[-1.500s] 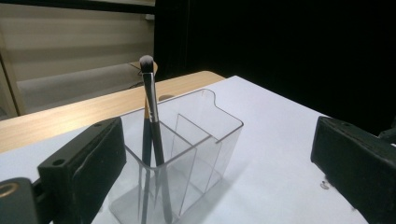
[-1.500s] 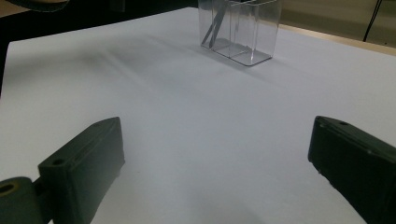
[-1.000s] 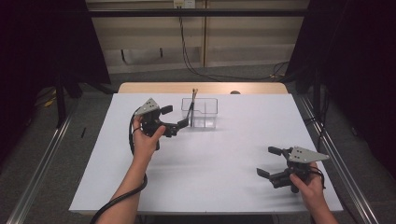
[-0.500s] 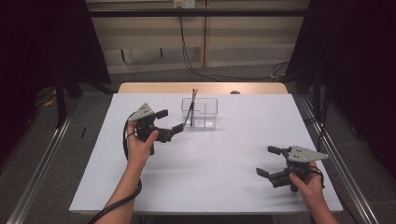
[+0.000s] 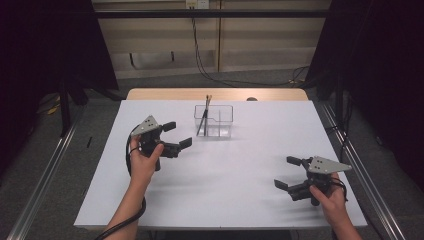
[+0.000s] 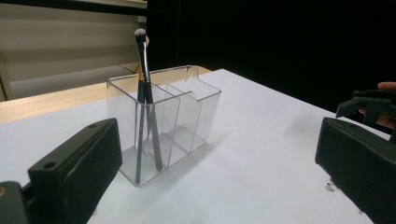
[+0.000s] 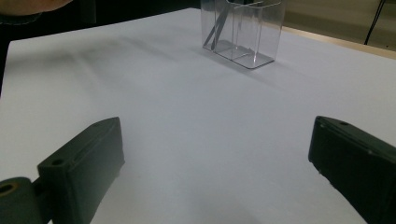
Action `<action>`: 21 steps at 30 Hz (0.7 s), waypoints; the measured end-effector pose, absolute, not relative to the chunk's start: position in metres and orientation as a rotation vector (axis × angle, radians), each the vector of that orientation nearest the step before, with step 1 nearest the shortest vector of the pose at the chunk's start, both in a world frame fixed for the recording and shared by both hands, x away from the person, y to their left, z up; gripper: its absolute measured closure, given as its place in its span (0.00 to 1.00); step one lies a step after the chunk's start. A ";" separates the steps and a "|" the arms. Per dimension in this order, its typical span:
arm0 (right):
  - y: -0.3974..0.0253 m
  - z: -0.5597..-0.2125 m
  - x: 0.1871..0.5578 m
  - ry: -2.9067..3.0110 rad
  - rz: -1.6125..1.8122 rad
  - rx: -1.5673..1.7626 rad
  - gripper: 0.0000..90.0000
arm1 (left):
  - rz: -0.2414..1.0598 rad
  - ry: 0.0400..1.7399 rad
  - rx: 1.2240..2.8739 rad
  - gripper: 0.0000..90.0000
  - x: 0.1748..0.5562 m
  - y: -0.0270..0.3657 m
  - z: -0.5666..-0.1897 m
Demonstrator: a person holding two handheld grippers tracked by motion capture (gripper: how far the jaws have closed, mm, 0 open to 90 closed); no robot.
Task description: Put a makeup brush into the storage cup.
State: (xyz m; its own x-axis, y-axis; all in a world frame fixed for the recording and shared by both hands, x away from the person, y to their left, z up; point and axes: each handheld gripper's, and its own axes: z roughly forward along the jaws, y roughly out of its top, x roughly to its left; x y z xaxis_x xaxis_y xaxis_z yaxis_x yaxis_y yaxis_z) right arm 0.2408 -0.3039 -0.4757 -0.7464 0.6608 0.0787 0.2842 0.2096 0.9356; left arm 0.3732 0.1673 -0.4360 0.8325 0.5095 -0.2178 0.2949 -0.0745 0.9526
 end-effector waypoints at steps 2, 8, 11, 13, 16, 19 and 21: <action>-0.305 -0.475 0.241 2.149 1.548 0.886 0.03 | 0.200 0.638 1.666 0.00 0.372 0.168 -0.436; -0.305 -0.475 0.241 2.147 1.548 0.889 0.03 | 0.201 0.627 1.677 0.00 0.369 0.169 -0.438; -0.306 -0.476 0.240 2.143 1.551 0.892 0.03 | 0.202 0.622 1.676 0.00 0.367 0.171 -0.437; -0.307 -0.476 0.240 2.146 1.547 0.890 0.03 | 0.204 0.615 1.683 0.00 0.366 0.172 -0.437; -0.308 -0.475 0.240 2.139 1.550 0.891 0.03 | 0.204 0.620 1.676 0.00 0.363 0.174 -0.438; -0.307 -0.474 0.239 2.132 1.550 0.890 0.03 | 0.205 0.622 1.672 0.01 0.361 0.178 -0.438; -0.306 -0.474 0.238 2.137 1.548 0.889 0.03 | 0.207 0.619 1.671 0.01 0.359 0.180 -0.437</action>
